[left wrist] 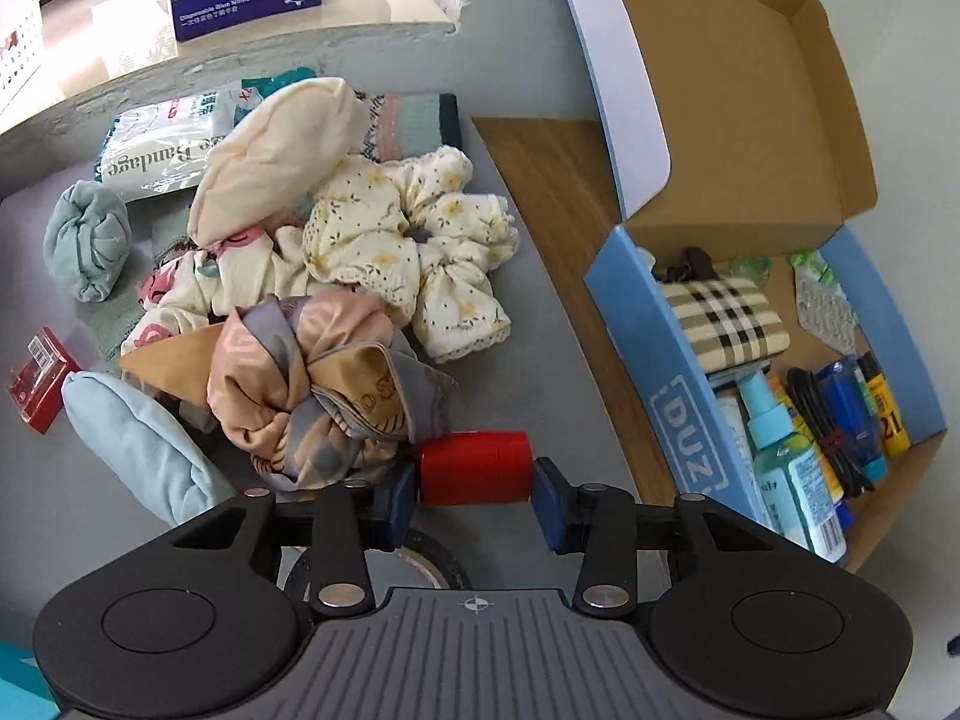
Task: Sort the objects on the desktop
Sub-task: 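Reach to the red cylinder beside the tape roll and grasp it with the left tool, then carry the red cylinder over the open teal box with the left tool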
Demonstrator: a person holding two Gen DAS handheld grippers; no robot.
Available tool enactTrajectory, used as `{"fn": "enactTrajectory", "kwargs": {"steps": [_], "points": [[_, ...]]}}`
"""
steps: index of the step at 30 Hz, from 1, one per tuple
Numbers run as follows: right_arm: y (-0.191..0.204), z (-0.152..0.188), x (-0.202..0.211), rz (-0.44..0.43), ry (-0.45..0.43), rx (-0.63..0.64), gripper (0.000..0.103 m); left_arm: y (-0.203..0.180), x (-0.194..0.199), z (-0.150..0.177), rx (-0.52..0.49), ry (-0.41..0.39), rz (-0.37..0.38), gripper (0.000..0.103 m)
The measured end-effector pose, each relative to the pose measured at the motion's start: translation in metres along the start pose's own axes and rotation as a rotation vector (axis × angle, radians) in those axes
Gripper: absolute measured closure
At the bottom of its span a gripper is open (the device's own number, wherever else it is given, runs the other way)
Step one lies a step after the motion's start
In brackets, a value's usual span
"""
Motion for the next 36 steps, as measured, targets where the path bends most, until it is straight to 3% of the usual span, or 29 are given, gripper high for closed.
{"fn": "enactTrajectory", "kwargs": {"steps": [8,13,17,23,27,36], "points": [[0.006,-0.001,-0.004,-0.006,0.003,0.003,0.046,0.000,0.011,0.000,-0.005,-0.021,0.012,0.059],[0.008,-0.002,-0.005,-0.013,0.004,0.005,0.046,-0.008,0.038,0.003,-0.023,-0.056,0.028,0.059],[0.010,-0.003,-0.005,-0.019,0.000,0.003,0.046,-0.009,0.069,0.017,-0.062,-0.085,0.011,0.059],[0.014,-0.001,-0.008,-0.038,-0.004,-0.006,0.046,-0.010,0.105,0.049,-0.040,-0.102,0.008,0.059],[0.018,0.000,-0.011,-0.053,-0.005,-0.013,0.046,-0.011,0.112,0.071,-0.020,-0.066,0.033,0.059],[0.028,-0.001,-0.015,-0.084,-0.009,-0.004,0.046,-0.001,0.100,0.097,0.067,-0.041,-0.019,0.059]]}}
Point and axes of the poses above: each gripper's, at about its wrist camera, not at the fingertips, and x roughly against the way its jaws point, y to its left, z to its underside, the point moved 10 cm from there along -x, roughly the way its jaws point, and after that the axes turned 6 degrees about z, right-handed, at the moved point
